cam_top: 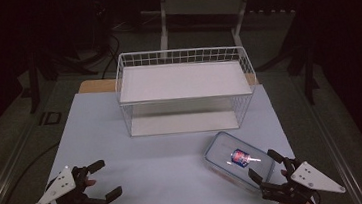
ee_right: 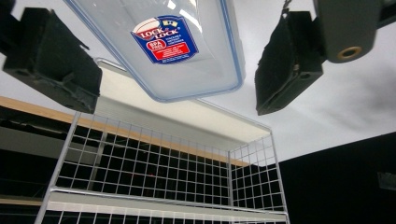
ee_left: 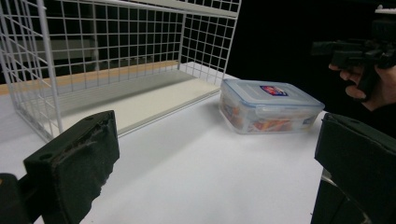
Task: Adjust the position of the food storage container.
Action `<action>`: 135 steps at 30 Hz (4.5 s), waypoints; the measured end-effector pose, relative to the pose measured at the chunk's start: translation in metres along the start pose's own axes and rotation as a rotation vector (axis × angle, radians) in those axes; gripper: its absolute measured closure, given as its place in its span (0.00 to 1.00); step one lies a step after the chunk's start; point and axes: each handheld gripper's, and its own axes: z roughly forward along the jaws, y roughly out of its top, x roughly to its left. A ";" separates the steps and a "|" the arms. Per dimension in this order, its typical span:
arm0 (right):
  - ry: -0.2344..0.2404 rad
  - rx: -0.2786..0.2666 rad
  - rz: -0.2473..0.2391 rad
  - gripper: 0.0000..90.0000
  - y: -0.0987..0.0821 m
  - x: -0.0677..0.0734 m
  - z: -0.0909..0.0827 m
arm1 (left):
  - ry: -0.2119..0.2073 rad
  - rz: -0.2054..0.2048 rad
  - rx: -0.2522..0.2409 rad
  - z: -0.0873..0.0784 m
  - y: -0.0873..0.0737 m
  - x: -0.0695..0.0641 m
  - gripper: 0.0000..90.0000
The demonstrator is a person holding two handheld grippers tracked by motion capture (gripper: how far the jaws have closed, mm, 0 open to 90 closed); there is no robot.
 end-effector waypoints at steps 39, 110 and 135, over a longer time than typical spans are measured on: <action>-0.058 0.438 0.130 0.99 -0.050 -0.049 -0.032 | -0.010 0.021 0.020 0.003 -0.003 -0.003 0.00; -0.033 0.531 0.060 1.00 -0.034 -0.068 0.105 | -0.035 0.029 0.044 0.009 -0.005 -0.008 0.00; 0.014 0.484 0.045 1.00 -0.015 -0.057 0.141 | -0.036 0.028 0.048 0.009 -0.006 -0.008 0.00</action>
